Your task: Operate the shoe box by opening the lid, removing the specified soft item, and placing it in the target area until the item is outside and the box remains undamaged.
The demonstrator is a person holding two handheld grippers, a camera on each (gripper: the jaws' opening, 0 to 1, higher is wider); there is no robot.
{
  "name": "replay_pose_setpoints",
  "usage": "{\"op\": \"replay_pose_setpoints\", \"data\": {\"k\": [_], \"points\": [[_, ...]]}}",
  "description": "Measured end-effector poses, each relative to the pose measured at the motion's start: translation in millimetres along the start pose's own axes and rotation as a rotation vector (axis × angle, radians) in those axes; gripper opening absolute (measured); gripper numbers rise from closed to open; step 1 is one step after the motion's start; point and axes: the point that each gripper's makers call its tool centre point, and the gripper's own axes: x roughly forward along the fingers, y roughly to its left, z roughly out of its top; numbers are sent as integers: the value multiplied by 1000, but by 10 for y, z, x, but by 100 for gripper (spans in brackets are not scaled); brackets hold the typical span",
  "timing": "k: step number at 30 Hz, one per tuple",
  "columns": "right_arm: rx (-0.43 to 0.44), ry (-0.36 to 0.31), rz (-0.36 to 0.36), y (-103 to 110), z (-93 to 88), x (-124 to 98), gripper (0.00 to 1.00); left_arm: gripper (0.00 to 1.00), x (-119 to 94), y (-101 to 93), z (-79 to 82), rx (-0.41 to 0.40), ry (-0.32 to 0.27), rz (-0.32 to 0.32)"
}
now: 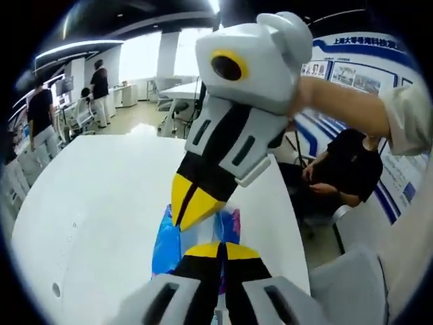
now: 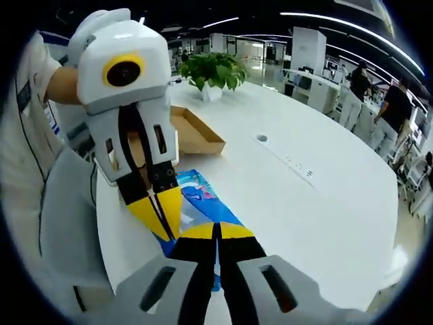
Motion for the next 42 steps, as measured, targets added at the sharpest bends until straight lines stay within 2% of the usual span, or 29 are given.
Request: {"op": "replay_pose_setpoints", "data": {"k": [8,15,22,28,38,42], "points": [[29,37,-1,-193,-270,-17,0,0,351,126,52,-11,16,-38],[65,59,-22,-368,-495,-28,0,0,623,137,81,-17,36,-69],[100,82,-39,-481,-740,78,0,0,896,200,-35,-45,70,-85],[103,111,-36,-513,-903,231,0,0,1003,246,-168,-66,92,-81],[118,117,-28,-535,-997,384,0,0,1039,314,-316,-105,90,-66],[119,110,-34,-553,-980,390,0,0,1045,311,-307,-133,79,-71]]}}
